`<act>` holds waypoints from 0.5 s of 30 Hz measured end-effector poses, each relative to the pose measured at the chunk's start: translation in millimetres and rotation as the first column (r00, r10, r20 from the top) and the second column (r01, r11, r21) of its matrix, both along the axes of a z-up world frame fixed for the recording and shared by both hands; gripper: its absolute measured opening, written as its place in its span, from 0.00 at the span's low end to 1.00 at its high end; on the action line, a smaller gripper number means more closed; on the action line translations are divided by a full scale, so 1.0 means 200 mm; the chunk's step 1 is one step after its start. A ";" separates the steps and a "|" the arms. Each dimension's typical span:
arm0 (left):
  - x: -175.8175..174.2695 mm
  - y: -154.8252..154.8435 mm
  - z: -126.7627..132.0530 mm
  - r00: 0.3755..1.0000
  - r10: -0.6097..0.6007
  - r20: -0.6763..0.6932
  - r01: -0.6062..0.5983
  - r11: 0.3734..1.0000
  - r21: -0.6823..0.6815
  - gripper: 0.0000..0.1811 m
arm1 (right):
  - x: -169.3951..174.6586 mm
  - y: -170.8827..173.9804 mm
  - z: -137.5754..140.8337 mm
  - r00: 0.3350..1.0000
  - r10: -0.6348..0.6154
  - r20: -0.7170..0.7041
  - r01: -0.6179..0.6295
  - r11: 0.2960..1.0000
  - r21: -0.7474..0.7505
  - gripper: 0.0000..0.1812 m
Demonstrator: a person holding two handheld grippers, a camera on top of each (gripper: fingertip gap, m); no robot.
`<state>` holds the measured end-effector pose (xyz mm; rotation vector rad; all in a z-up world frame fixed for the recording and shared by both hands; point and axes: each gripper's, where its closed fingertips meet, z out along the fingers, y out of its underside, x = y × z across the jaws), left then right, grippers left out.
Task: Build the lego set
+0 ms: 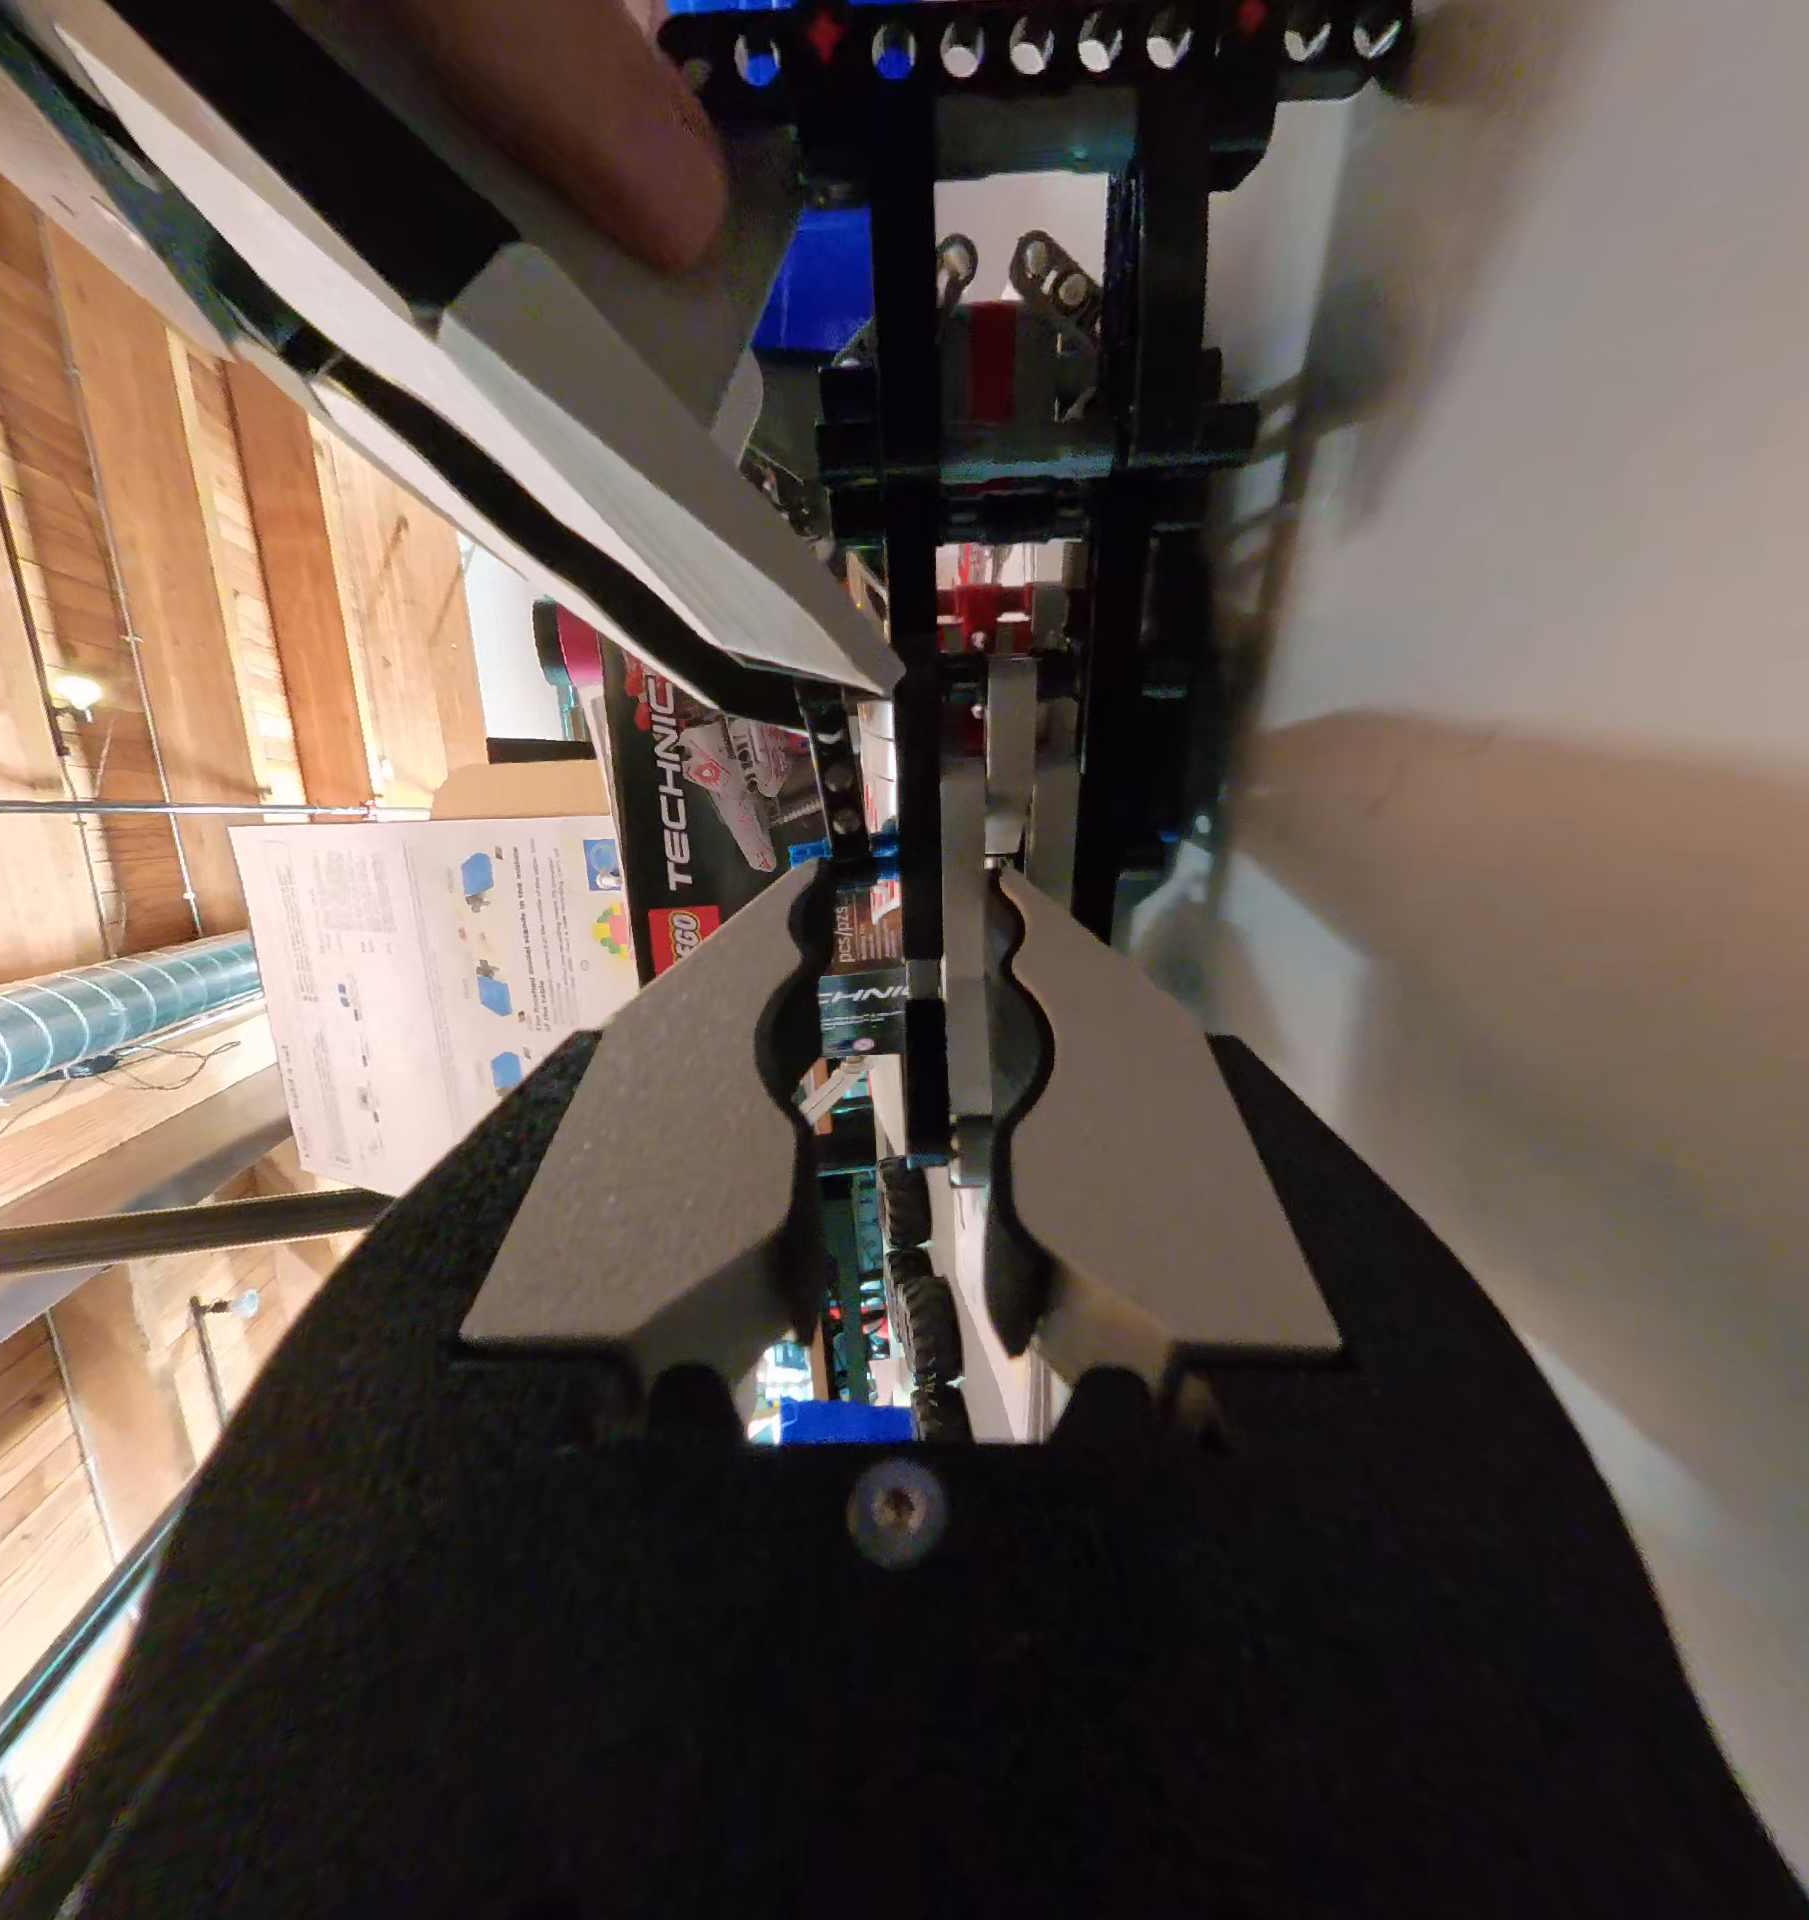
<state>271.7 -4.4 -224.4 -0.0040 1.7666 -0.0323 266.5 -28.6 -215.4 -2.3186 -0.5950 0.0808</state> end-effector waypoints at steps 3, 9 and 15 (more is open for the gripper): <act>0.00 -0.02 0.00 1.000 -0.023 -0.011 0.023 0.998 -0.058 0.14 | 0.00 -0.01 0.00 1.000 -0.003 -0.007 0.003 1.000 -0.002 0.19; -0.05 -0.10 0.00 0.985 -0.137 -0.108 0.110 0.967 -0.228 0.18 | 0.06 -0.04 0.07 0.984 -0.006 -0.176 0.013 0.999 0.036 0.19; -0.02 -0.15 0.02 0.977 -0.154 -0.148 0.104 0.948 -0.301 0.13 | 0.11 -0.05 0.03 0.971 0.208 0.118 -0.221 0.970 0.104 0.13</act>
